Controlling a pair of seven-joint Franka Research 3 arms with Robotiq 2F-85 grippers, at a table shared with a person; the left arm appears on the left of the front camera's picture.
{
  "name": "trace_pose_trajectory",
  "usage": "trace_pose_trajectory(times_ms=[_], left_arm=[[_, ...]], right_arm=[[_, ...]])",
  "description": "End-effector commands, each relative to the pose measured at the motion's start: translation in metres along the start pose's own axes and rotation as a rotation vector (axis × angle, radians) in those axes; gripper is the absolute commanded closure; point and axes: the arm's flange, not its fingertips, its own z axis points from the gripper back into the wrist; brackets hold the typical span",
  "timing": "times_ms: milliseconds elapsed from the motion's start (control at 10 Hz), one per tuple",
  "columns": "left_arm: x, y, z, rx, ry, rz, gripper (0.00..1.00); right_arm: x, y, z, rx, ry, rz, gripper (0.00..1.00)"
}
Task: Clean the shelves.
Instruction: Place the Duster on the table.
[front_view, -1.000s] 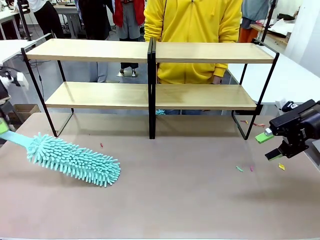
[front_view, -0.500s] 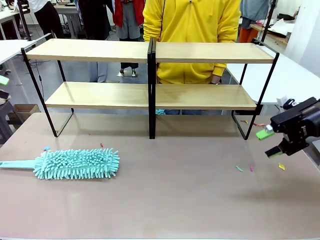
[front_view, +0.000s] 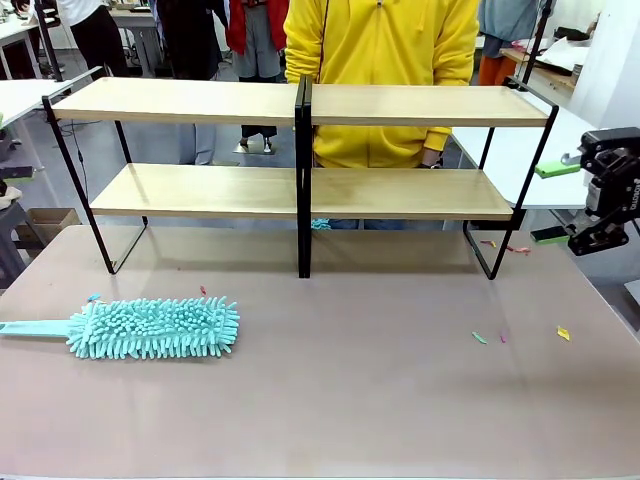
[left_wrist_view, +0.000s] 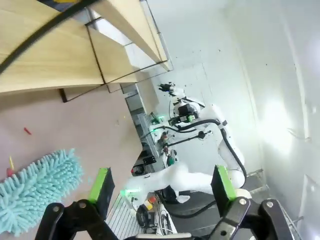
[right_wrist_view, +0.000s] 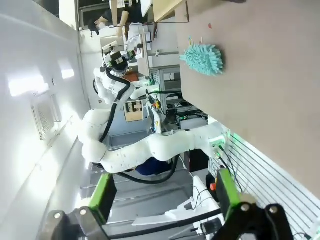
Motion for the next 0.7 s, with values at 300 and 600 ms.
trace_pose_trajectory(times_ms=[300, 600], left_arm=[[0.0003, -0.0145, -0.0020, 0.137, 0.012, -0.073, 0.00], [0.0003, -0.0145, -0.0020, 0.137, 0.012, -0.073, 0.00]], right_arm=[[-0.0014, -0.0017, -0.0017, -0.031, 0.013, 0.052, 0.00], [-0.0014, -0.0017, -0.0017, -0.031, 0.013, 0.052, 0.00]])
